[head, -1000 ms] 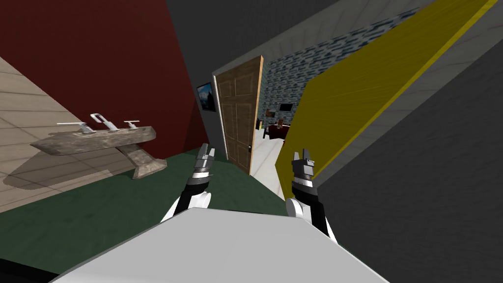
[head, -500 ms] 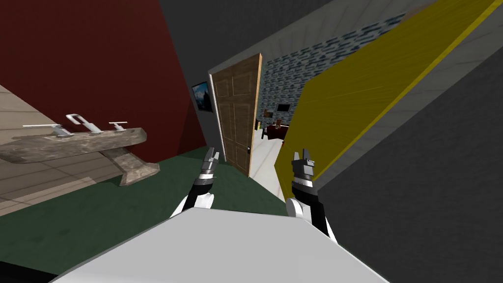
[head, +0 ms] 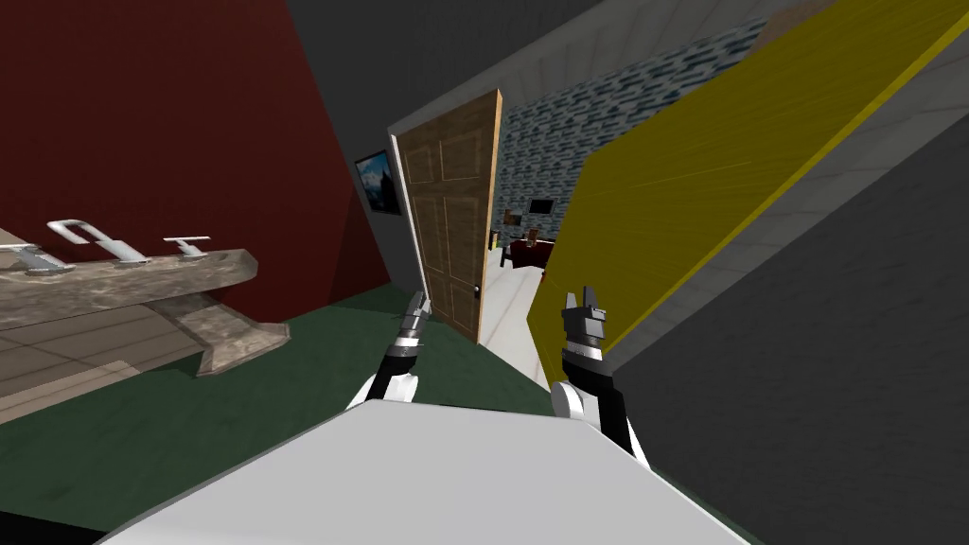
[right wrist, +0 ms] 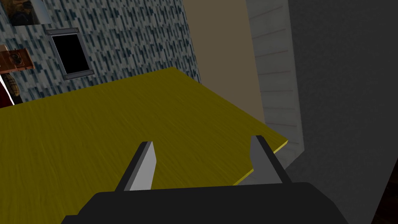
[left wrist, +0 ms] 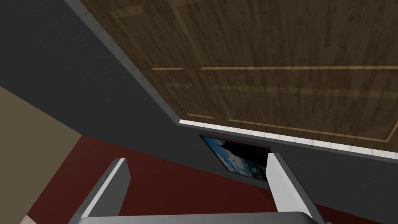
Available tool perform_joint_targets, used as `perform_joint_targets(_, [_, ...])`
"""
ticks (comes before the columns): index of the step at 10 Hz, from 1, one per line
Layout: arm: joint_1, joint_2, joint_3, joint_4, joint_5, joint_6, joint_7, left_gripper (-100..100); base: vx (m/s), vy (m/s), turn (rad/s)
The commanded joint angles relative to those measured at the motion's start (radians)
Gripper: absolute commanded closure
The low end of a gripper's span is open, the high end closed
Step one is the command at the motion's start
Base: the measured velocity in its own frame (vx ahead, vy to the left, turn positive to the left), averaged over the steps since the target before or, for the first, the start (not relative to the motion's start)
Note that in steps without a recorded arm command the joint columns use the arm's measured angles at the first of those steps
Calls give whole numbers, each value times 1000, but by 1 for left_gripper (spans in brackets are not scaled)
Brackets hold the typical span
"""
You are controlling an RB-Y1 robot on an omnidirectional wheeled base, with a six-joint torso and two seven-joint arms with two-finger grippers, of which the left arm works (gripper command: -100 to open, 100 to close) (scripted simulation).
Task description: Push the door open
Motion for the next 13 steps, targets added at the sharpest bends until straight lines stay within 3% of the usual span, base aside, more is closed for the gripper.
perform_joint_targets(1, [-15,5,-11,50,-1,-7,4,-100,86,48,-75])
perform_joint_targets(6, [-64,15,-43,213,-3,-31,18,-100,95,47,-89])
perform_joint_targets(7, [-64,15,-43,213,-3,-31,18,-100,51,34,-23])
perform_joint_targets(13, [-122,21,-83,410,-6,-61,35,-100,79,46,-80])
